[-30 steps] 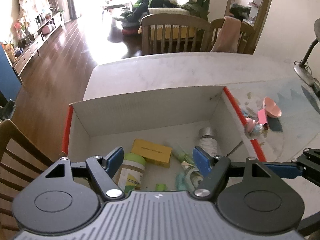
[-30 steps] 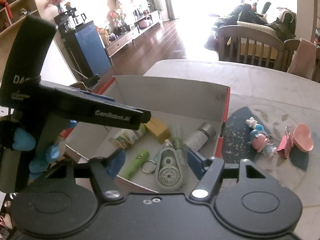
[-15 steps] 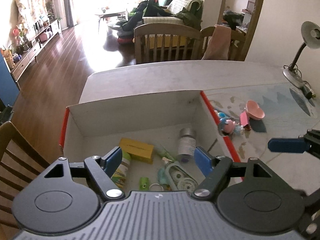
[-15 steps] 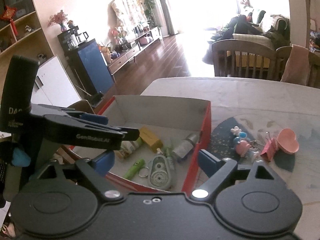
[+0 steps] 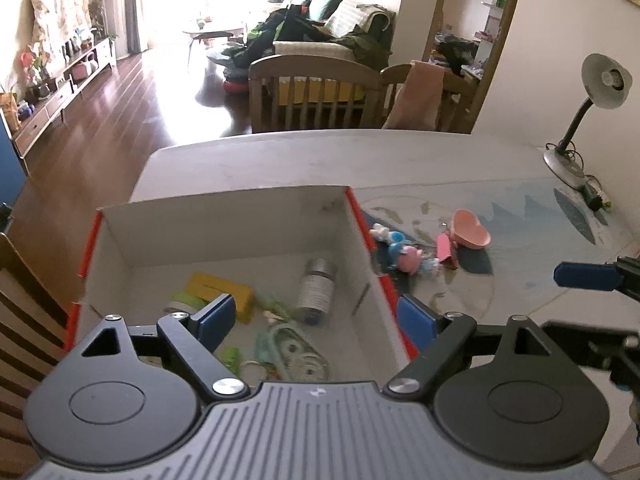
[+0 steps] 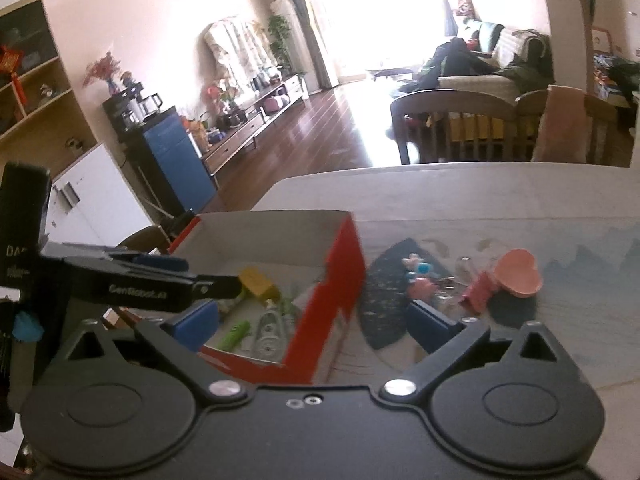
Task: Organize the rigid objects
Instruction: 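Withdraw both tools from the box toward the remaining table items, then lower the right tool onto the pink heart dish while the left tool approaches the pink doll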
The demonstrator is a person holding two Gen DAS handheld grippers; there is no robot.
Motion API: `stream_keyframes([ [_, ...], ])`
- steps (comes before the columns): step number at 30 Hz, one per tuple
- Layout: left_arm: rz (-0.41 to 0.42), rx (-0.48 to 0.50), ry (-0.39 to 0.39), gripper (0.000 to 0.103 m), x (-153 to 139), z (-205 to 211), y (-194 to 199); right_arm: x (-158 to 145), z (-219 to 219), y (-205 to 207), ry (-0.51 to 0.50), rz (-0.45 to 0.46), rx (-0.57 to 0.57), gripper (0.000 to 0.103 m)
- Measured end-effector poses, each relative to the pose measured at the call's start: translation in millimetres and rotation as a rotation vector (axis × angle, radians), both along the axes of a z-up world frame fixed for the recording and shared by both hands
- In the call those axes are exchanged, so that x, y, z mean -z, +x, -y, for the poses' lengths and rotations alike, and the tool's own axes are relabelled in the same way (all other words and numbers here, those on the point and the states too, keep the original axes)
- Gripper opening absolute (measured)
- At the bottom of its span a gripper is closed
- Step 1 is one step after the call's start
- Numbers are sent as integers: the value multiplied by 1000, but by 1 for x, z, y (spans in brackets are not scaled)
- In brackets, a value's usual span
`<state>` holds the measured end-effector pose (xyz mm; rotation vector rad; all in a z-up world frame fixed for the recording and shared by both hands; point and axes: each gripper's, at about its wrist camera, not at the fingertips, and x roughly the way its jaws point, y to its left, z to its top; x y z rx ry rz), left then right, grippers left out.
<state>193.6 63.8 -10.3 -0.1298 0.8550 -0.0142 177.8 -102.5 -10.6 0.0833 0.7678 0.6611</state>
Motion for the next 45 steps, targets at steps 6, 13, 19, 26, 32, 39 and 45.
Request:
stream_keyframes([
  [6,5,9,-18,101,7,28,7,7,33,16,-10,-10,39,102],
  [13,20,9,-32,102,16,65,23,17,70,45,-42,-17,90,102],
  [19,-9,14,-23,102,33,102,50,31,94,76,-80,-33,110,102],
  [26,-1,-24,-1,102,54,134,79,48,115,110,-113,-55,110,102],
  [32,14,-62,44,102,74,155,95,67,120,137,-145,-76,92,101],
  [39,34,-106,132,102,97,178,111,89,115,168,-181,-101,88,98],
  [45,35,-126,181,102,114,183,126,105,106,194,-196,-130,99,95],
])
